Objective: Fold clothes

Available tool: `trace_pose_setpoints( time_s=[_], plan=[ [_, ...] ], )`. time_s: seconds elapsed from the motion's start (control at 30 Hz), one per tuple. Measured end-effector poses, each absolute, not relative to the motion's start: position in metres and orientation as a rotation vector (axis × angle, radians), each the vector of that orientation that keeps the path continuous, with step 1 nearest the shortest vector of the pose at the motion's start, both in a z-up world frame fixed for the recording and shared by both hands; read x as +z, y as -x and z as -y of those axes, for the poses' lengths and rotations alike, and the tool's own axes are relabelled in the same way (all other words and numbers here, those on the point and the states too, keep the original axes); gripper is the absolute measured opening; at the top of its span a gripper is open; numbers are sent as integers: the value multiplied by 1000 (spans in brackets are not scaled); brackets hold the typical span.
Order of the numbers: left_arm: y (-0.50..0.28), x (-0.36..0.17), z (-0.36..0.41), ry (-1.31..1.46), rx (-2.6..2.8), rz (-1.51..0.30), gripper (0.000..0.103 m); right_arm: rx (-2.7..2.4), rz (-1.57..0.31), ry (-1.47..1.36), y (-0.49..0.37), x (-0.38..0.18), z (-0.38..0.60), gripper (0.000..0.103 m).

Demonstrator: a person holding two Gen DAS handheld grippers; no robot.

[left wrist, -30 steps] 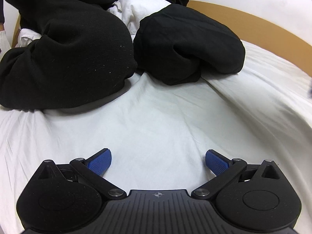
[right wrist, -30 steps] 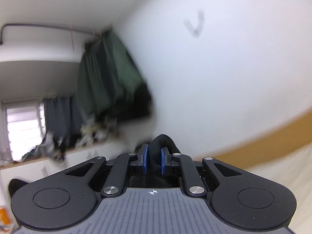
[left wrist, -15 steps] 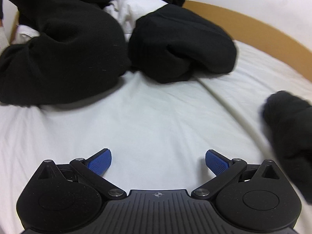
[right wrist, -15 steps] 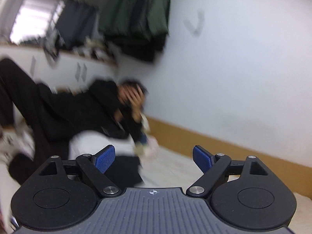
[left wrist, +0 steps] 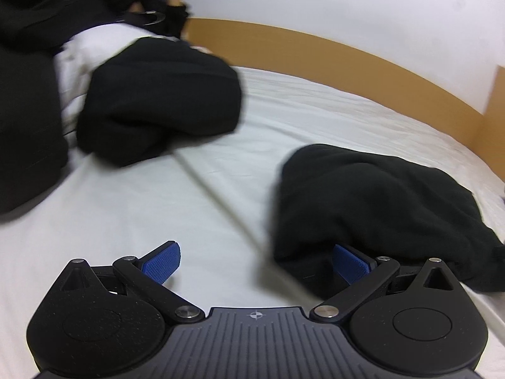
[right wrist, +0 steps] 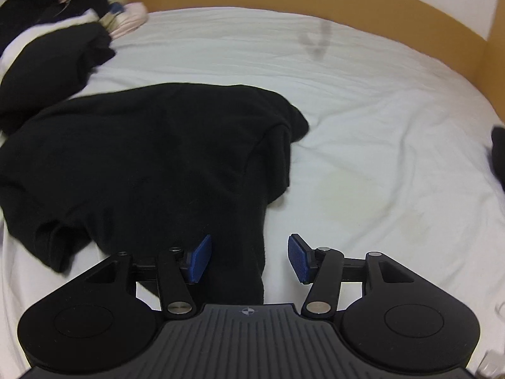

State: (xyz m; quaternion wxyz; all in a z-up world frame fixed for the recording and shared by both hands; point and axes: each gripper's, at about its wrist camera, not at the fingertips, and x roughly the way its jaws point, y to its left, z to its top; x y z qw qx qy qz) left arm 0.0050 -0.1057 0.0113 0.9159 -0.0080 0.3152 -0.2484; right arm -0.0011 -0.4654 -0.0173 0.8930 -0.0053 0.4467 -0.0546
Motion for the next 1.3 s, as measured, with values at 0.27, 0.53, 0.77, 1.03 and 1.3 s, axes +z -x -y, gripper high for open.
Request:
trace_pose_setpoints(
  time_s=[0.27, 0.53, 0.77, 1.03, 1.3],
  plan=[
    [8, 6, 145, 42, -488, -599, 102, -73, -810, 74, -8, -56, 453, 29],
    [-2, -20, 161, -22, -474, -637, 102, -130, -607, 118, -20, -84, 433, 28],
    [-8, -27, 171, -44, -426, -659, 102, -101, -566, -108, 6, -73, 452, 29],
    [-6, -29, 184, -117, -373, -666, 103, -115, -569, -176, 69, -61, 468, 36],
    [-14, -28, 186, -134, -383, -681, 103, -124, -575, -268, 97, -73, 489, 58]
  ],
)
